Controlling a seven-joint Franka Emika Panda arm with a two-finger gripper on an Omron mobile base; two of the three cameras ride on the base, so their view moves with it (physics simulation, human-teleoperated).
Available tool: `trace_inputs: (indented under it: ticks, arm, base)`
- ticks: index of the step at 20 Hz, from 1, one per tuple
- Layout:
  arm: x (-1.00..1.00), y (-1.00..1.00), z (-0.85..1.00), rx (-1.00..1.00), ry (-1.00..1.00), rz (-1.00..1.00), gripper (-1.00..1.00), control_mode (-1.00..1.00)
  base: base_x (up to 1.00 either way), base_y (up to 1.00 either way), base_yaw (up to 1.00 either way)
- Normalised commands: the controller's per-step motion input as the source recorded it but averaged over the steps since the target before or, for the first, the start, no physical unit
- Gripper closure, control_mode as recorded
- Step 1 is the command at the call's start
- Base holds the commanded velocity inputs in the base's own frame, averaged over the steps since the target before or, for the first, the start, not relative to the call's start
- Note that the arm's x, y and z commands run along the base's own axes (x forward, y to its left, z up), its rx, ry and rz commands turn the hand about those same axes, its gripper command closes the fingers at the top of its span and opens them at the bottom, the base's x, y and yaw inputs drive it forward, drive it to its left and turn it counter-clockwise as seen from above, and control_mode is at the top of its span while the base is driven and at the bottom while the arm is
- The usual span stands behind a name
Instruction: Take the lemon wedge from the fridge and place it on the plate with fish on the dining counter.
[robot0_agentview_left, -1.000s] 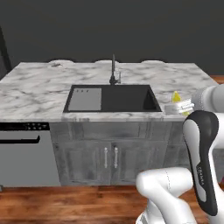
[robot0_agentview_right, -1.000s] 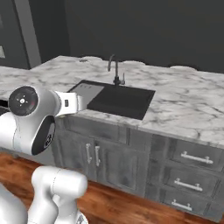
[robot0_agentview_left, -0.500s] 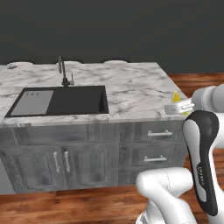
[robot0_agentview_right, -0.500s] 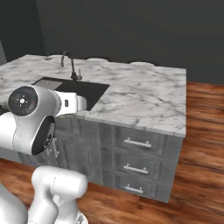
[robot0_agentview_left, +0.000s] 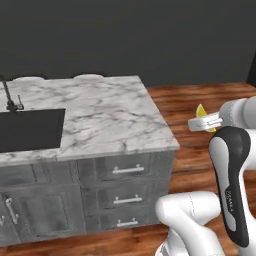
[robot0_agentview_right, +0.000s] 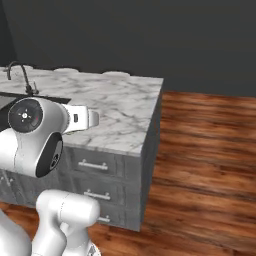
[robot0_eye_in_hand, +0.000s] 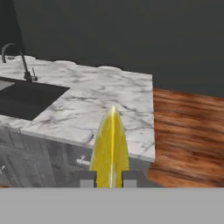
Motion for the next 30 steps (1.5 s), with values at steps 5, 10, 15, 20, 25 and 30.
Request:
trace_inputs:
  ticks: [5,10,15,20,25,30]
  arm:
    - [0.0,0.0,0.0,0.0,0.0,0.0,1.0,1.0]
    - [0.0,0.0,0.0,0.0,0.0,0.0,1.0,1.0]
    - [0.0,0.0,0.0,0.0,0.0,0.0,1.0,1.0]
    - [0.0,0.0,0.0,0.0,0.0,0.0,1.0,1.0]
    - [0.0,0.0,0.0,0.0,0.0,0.0,1.0,1.0]
    - [0.0,0.0,0.0,0.0,0.0,0.0,1.0,1.0]
  base:
    - [0.49,-1.0,-0.2]
    - [0.4,-1.0,-0.21]
    - [0.57,-1.0,-0.14]
    - [1.0,-0.84,0.06]
    - [1.0,-0.45,0.08]
    - [1.0,-0.41,0.07]
